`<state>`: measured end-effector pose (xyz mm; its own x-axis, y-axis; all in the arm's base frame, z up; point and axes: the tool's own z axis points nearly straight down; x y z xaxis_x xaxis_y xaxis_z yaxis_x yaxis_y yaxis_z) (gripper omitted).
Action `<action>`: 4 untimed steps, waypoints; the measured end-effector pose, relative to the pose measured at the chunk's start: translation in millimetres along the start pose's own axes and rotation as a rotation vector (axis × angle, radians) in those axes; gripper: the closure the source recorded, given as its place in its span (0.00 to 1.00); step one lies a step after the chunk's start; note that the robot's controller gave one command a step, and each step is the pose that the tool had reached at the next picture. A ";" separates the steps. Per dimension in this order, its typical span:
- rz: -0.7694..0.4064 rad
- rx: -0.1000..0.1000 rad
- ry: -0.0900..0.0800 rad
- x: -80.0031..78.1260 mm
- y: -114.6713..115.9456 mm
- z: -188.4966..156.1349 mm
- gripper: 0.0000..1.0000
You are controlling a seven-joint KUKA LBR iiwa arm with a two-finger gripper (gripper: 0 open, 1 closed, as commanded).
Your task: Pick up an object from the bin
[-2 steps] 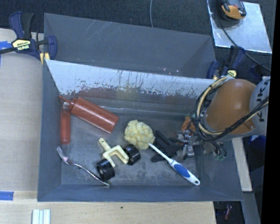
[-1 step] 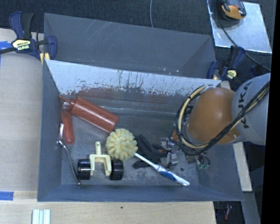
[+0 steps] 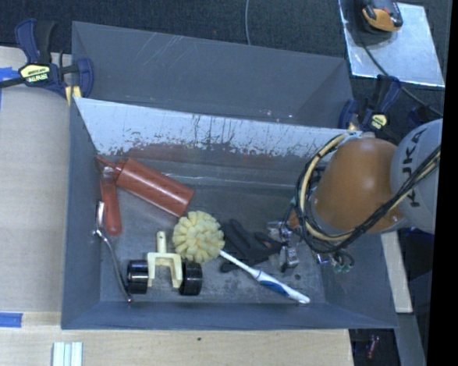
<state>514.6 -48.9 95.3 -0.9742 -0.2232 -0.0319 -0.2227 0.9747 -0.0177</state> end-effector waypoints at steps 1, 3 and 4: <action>-0.015 -0.002 0.003 1.2 48.8 9.6 1.00; -0.012 0.003 -0.002 -7.2 75.4 18.7 1.00; -0.013 0.003 -0.002 -7.2 75.4 18.7 1.00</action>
Offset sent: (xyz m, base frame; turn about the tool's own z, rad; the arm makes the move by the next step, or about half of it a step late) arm -0.0105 0.0751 -0.0204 -0.0106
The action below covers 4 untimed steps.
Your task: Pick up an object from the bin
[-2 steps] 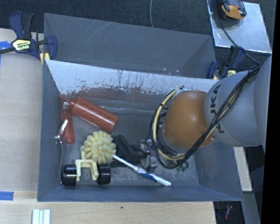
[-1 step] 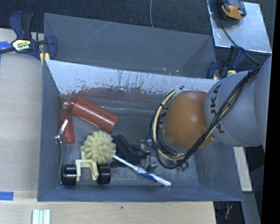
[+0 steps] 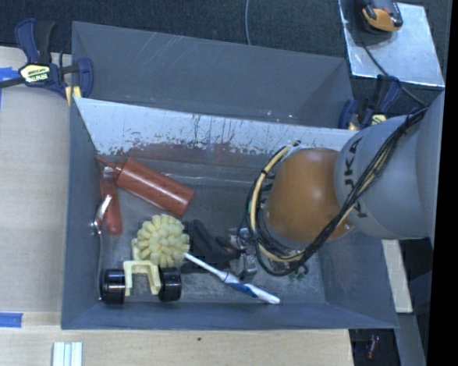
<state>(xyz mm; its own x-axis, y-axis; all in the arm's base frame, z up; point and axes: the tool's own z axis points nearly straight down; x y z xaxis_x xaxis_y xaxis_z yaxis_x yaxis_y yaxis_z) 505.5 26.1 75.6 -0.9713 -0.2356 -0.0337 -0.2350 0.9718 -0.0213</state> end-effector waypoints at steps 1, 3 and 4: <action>0.000 0.000 0.000 0.0 0.0 0.0 1.00; 0.039 0.005 -0.021 9.3 22.9 0.9 1.00; 0.039 0.005 -0.021 9.4 23.0 1.0 1.00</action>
Offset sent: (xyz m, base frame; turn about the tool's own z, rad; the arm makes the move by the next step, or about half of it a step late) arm -0.0205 0.0216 -0.0056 0.0386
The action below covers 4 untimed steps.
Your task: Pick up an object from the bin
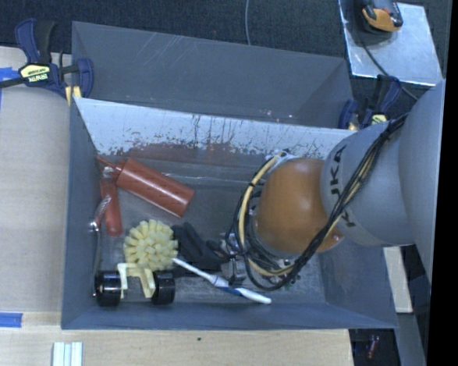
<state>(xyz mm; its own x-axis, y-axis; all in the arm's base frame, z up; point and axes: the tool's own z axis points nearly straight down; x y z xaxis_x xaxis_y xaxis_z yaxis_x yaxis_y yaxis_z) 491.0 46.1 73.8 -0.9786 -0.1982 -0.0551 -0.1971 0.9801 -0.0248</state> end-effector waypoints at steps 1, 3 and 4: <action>0.000 0.000 0.000 0.0 0.1 0.0 1.00; -0.001 0.000 0.000 0.1 0.2 0.1 1.00; -0.001 0.000 0.000 0.1 0.2 0.1 1.00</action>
Offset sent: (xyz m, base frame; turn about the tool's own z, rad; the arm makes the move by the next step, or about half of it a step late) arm 0.0000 0.0000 0.0000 0.0000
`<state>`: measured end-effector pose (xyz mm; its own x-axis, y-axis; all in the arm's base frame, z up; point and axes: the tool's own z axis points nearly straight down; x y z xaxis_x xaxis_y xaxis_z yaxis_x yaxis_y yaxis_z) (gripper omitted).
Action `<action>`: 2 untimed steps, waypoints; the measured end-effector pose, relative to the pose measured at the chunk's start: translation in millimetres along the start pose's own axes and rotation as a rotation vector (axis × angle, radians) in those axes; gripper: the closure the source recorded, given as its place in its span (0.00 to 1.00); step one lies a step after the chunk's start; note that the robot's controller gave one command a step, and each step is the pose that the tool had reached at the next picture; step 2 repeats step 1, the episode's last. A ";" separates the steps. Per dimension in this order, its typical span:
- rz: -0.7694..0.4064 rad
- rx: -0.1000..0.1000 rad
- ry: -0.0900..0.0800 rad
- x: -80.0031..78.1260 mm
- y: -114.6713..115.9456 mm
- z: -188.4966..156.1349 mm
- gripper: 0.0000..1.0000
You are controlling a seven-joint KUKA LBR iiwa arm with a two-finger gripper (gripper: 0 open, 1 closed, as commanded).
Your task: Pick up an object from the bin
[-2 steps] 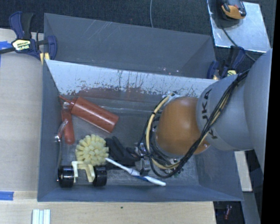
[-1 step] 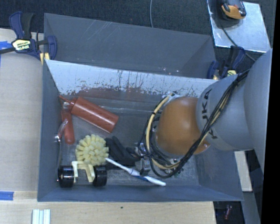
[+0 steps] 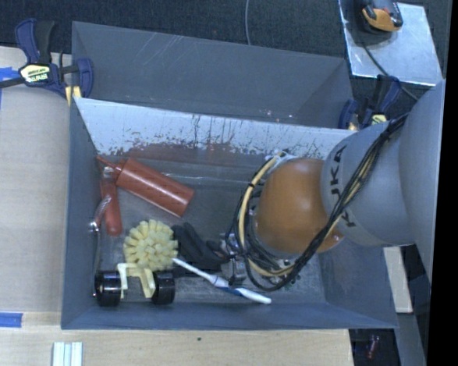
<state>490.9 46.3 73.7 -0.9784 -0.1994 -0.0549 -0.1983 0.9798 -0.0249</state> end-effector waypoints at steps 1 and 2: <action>0.000 0.000 0.000 0.0 0.0 0.0 1.00; 0.000 0.000 0.000 0.0 0.0 0.0 1.00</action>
Offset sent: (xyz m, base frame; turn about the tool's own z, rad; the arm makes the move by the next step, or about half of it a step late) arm 0.0000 0.0000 0.0000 0.0000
